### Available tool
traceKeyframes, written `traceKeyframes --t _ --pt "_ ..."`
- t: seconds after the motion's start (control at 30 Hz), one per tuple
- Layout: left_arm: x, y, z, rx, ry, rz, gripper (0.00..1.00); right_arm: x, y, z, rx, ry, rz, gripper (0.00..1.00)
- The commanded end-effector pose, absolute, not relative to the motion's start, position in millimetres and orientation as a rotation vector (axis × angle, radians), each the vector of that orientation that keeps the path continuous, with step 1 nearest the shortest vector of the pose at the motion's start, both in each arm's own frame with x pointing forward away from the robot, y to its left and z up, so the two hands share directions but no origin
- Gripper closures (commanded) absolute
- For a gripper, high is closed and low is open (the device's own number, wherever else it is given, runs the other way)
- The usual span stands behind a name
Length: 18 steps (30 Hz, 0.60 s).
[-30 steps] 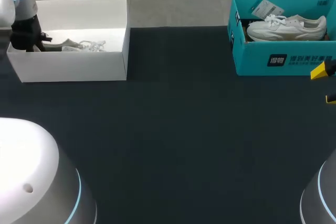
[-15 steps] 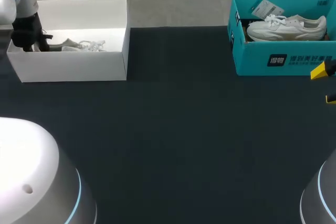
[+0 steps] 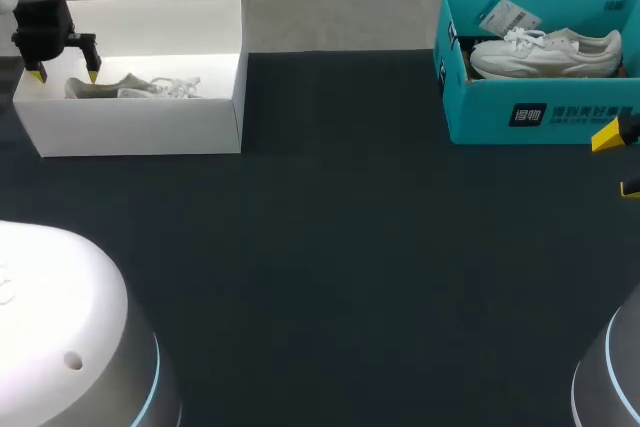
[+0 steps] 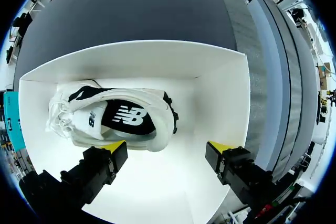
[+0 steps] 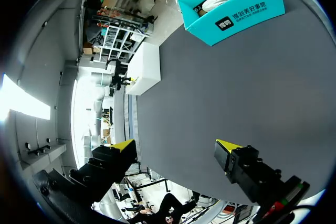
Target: Take the shoe out of the shoebox, open the shoe tongue, remove and reinsert the insole, then place the shoe into the shoebox
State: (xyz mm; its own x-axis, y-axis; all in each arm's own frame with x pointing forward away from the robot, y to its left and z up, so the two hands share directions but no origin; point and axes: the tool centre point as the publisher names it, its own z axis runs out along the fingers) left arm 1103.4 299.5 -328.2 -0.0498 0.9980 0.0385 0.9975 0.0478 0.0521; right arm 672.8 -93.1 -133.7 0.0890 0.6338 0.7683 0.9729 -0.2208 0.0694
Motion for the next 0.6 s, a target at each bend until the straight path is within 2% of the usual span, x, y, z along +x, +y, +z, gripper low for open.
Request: traceKeyframes --t 0.03,0.6 --pt "1097.9 297.2 -296.3 2.133 2.303 0.111 0.00 672.1 -92.5 -134.2 -1.911 -1.575 -0.963 0.00" --pt "1076.6 288.7 -187.6 2.102 2.299 0.045 0.00 672.1 -92.5 -134.2 -1.911 -1.575 -0.963 0.00"
